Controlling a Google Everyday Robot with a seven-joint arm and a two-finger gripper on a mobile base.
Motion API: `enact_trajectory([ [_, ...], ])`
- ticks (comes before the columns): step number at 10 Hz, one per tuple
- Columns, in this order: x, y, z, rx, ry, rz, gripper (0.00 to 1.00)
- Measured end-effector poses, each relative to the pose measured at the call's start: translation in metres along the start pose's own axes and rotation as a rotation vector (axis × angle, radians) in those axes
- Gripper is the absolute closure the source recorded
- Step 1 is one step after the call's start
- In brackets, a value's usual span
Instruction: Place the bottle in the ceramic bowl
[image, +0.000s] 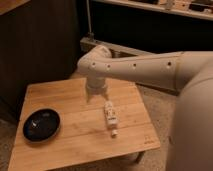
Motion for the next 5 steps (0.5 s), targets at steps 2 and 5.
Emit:
enact_trajectory([
  [2, -0.0072, -0.0179, -0.0077, -0.011, -0.046, -0.028, 0.35],
  [5, -0.0072, -0.0155, -0.0077, -0.013, -0.046, -0.032, 0.35],
])
